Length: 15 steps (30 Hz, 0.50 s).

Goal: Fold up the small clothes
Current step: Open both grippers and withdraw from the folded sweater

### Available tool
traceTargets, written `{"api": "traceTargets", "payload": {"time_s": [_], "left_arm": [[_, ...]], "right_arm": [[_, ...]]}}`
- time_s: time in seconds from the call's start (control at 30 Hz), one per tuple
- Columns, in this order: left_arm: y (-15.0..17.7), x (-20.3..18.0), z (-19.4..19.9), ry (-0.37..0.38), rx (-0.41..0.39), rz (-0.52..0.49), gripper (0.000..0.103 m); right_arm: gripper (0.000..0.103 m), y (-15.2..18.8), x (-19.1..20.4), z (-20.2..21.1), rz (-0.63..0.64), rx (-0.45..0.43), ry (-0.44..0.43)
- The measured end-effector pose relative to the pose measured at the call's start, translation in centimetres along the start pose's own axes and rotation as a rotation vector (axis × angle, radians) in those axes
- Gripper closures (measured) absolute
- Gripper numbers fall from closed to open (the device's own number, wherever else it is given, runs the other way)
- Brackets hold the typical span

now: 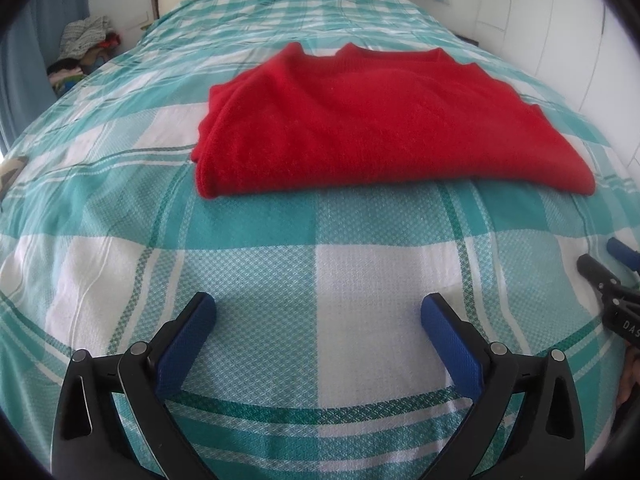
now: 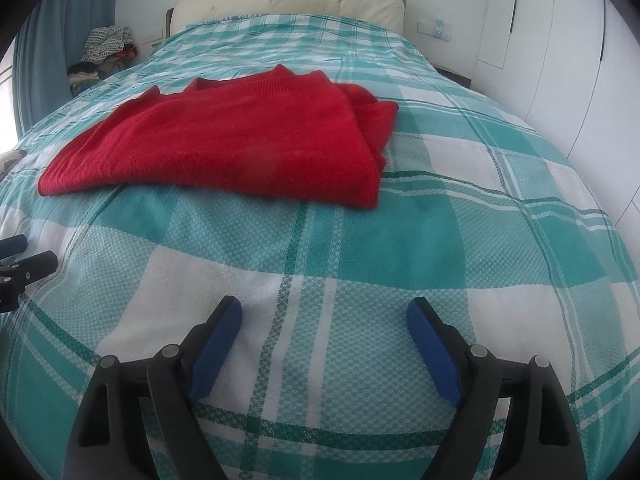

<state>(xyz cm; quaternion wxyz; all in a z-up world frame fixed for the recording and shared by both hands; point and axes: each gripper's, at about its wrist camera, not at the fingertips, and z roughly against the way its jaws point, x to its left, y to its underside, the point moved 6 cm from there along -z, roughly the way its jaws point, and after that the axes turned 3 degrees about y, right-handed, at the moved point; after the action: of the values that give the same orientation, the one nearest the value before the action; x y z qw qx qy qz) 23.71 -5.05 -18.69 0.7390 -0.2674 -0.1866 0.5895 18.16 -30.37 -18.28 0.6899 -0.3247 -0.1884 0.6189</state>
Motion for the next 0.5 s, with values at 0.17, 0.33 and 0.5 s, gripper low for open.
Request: {"api": "traceTargets", "payload": {"time_s": [0.17, 0.33, 0.5], "left_arm": [[0.03, -0.05, -0.01, -0.002, 0.001, -0.001, 0.001], [0.01, -0.05, -0.02, -0.002, 0.002, -0.001, 0.0], [0.0, -0.05, -0.02, -0.003, 0.002, -0.002, 0.0]], "right_arm": [[0.018, 0.02, 0.08, 0.01, -0.001, 0.003, 0.002], [0.017, 0.02, 0.1, -0.03, 0.001, 0.003, 0.008], [0.016, 0.01, 0.15, 0.03, 0.003, 0.003, 0.016]]}}
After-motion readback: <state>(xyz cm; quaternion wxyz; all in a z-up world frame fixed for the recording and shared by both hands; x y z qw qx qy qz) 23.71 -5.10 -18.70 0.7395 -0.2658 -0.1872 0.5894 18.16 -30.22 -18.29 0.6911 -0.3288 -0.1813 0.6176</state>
